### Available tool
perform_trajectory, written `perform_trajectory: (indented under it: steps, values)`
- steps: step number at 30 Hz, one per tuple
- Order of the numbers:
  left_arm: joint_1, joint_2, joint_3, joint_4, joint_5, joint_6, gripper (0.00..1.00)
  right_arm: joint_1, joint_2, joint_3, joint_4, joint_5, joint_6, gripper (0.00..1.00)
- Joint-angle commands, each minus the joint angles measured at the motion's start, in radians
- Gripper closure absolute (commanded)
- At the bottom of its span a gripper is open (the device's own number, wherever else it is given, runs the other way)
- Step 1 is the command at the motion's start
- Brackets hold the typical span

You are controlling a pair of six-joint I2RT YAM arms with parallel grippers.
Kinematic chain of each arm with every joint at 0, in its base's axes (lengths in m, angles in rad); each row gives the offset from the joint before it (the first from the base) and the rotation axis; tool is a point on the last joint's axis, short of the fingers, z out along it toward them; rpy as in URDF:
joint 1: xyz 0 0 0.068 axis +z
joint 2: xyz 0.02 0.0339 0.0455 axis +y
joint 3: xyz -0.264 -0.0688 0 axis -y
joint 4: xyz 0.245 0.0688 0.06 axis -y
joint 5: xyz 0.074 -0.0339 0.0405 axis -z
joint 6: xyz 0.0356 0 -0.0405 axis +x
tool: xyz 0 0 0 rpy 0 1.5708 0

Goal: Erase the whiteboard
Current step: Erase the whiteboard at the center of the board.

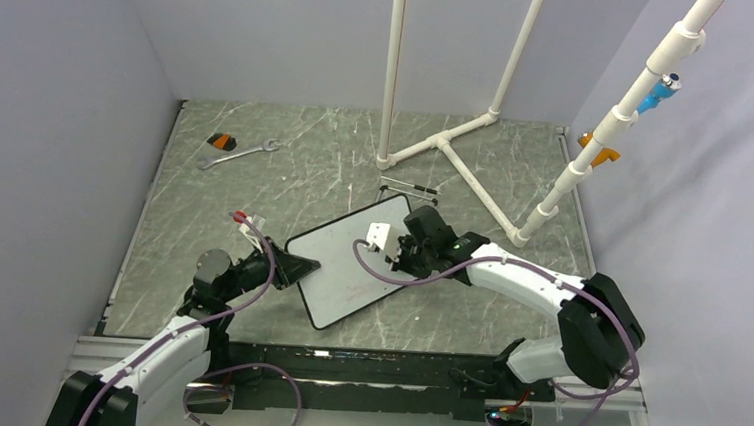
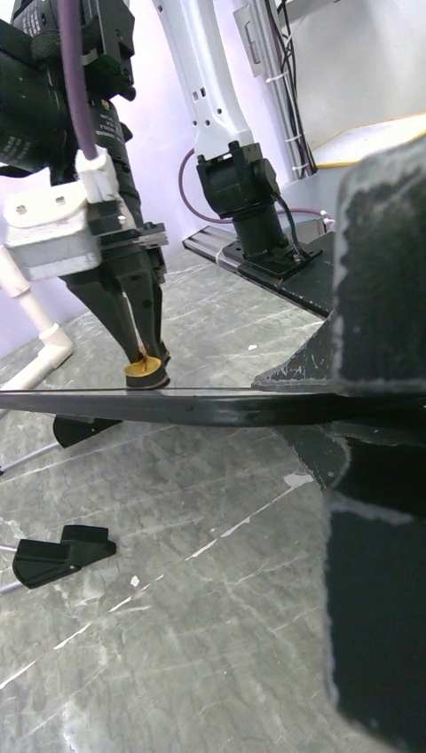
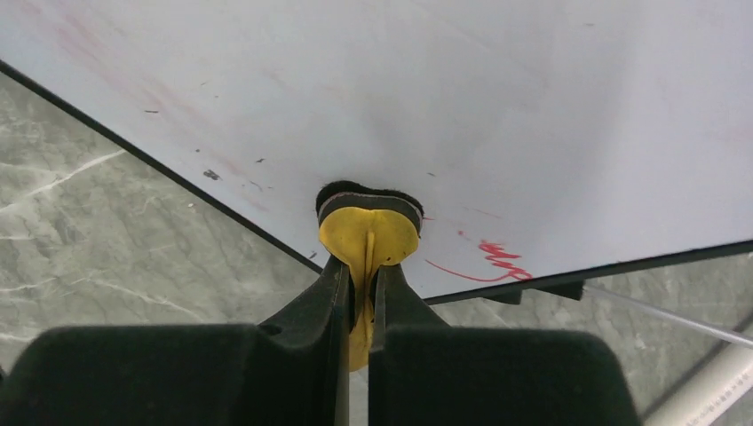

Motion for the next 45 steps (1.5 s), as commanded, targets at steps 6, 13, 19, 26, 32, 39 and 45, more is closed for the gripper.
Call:
perform_trajectory:
  steps: [6,13,19,26,32,39,45]
  values:
    - [-0.005,-0.007,0.026,0.073,0.068,0.012,1.00,-0.085,0.023,0.030,0.124,0.176,0.106,1.00]
    - [-0.005,0.009,0.029,0.089,0.079,0.007,1.00,-0.105,0.040,0.033,0.104,0.169,0.094,1.00]
    - [-0.005,-0.017,0.030,0.060,0.069,0.016,1.00,-0.004,0.028,0.029,0.009,-0.016,0.003,1.00]
    - [-0.005,-0.006,0.032,0.070,0.073,0.014,1.00,-0.015,0.022,0.045,0.086,0.078,0.097,1.00]
    - [-0.005,0.026,0.038,0.095,0.086,0.012,1.00,-0.121,0.019,0.035,0.162,0.195,0.166,1.00]
    - [-0.005,0.022,0.031,0.100,0.090,0.012,1.00,-0.111,0.021,0.042,0.104,0.072,0.125,1.00]
    - [-0.005,0.020,0.027,0.100,0.090,0.011,1.00,-0.032,-0.003,0.050,0.083,-0.034,0.129,1.00]
